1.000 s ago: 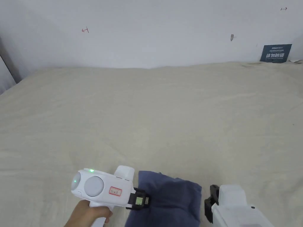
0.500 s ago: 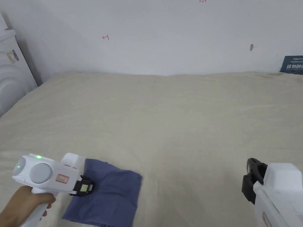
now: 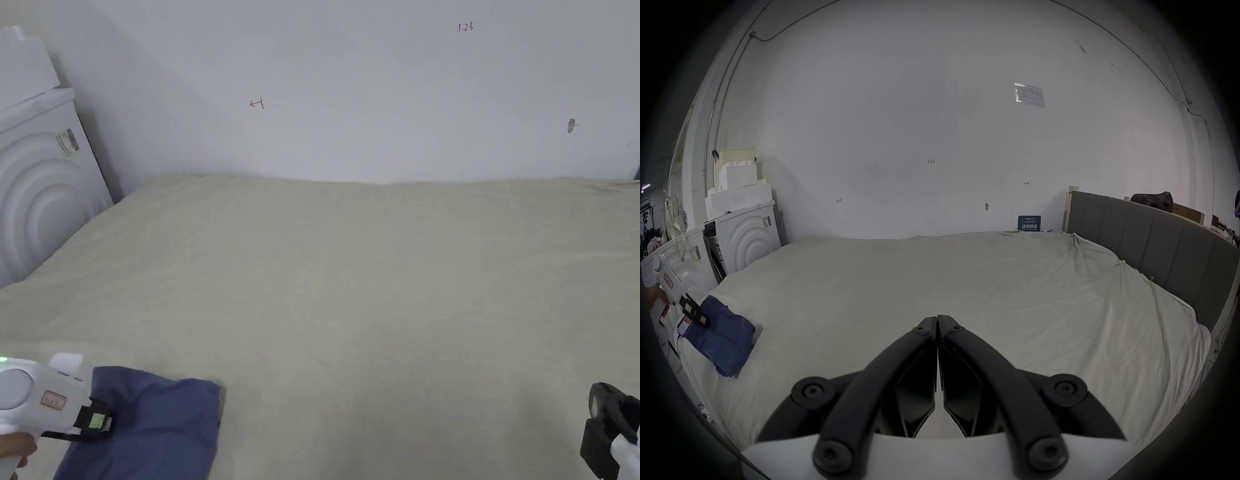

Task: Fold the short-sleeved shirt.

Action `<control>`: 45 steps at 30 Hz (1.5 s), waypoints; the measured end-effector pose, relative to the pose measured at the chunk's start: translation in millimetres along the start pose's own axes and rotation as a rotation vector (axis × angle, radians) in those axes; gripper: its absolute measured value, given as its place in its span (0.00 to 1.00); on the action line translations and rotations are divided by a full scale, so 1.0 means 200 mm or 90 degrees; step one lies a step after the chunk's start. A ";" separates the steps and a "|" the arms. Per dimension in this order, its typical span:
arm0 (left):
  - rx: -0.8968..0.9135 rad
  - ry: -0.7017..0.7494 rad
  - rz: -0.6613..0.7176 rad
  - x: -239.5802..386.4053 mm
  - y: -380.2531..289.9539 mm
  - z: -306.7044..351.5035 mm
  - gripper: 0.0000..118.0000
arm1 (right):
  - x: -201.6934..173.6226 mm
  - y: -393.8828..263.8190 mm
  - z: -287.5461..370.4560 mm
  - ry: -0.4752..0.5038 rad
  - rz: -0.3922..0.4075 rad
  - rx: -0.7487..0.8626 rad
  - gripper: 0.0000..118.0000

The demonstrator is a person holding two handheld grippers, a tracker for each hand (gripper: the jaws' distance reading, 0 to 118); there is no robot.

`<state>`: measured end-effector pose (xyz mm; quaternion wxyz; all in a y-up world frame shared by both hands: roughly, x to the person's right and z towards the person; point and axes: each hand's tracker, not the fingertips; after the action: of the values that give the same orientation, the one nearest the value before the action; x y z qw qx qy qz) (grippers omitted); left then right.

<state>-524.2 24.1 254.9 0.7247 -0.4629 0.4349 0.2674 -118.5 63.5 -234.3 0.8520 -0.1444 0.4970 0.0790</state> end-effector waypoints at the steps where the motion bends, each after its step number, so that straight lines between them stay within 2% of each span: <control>1: -0.010 0.006 0.004 0.00 0.01 -0.02 0.13 | 0.00 -0.01 0.00 0.000 0.001 -0.003 0.00; 5: -0.008 0.008 0.019 -0.03 -0.01 -0.07 0.15 | 0.00 -0.02 0.00 -0.004 0.002 -0.010 0.00; 6: -0.010 0.007 0.016 -0.03 -0.01 -0.07 0.19 | 0.00 -0.03 0.00 -0.005 0.001 -0.010 0.00; 8: -0.009 0.012 0.028 -0.01 -0.01 -0.04 0.39 | 0.01 -0.03 -0.01 -0.006 0.003 -0.013 0.00; 9: -0.006 0.021 0.027 -0.01 -0.01 -0.03 0.59 | 0.01 -0.03 -0.01 -0.006 0.003 -0.014 0.00; 11: 0.012 0.054 0.035 -0.01 -0.02 -0.01 0.89 | 0.00 -0.01 0.01 -0.004 0.000 -0.014 0.00; 12: 0.016 0.061 0.037 -0.01 -0.01 0.01 1.00 | 0.00 -0.01 0.01 -0.005 0.000 -0.013 0.00; 21: 0.070 0.091 0.051 -0.03 0.00 0.09 1.00 | 0.01 0.03 0.04 0.000 -0.001 0.001 0.00; 28: 0.165 0.075 0.063 0.06 0.03 0.39 1.00 | 0.02 0.13 0.10 -0.002 0.008 0.034 0.00; 29: 0.190 0.076 0.063 0.09 0.04 0.45 0.98 | 0.03 0.15 0.10 -0.002 0.009 0.040 0.00; 32: 0.272 0.073 0.062 0.10 0.06 0.50 0.72 | 0.06 0.18 0.11 -0.001 0.012 0.058 0.00; 33: 0.296 0.076 0.060 0.13 0.05 0.54 0.67 | 0.06 0.20 0.12 0.000 0.013 0.064 0.00; 36: 0.378 0.095 0.046 0.30 0.01 0.70 0.67 | 0.08 0.24 0.13 -0.001 0.019 0.089 0.00; 38: 0.434 0.111 0.022 0.40 -0.01 0.78 0.62 | 0.09 0.28 0.14 0.000 0.025 0.105 0.00; 42: 0.501 0.125 -0.011 0.57 -0.03 0.86 0.33 | 0.11 0.33 0.16 -0.001 0.030 0.133 0.00; 44: 0.539 0.128 -0.021 0.68 -0.03 0.89 0.24 | 0.12 0.35 0.17 -0.001 0.032 0.145 0.00; 45: 0.551 0.124 -0.029 0.72 -0.04 0.89 0.16 | 0.12 0.36 0.17 -0.002 0.034 0.151 0.00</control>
<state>-380.5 180.3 165.6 0.8130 -0.1497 0.5627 -0.0003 -98.1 142.5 -251.4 0.8617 -0.0294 0.5048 0.0428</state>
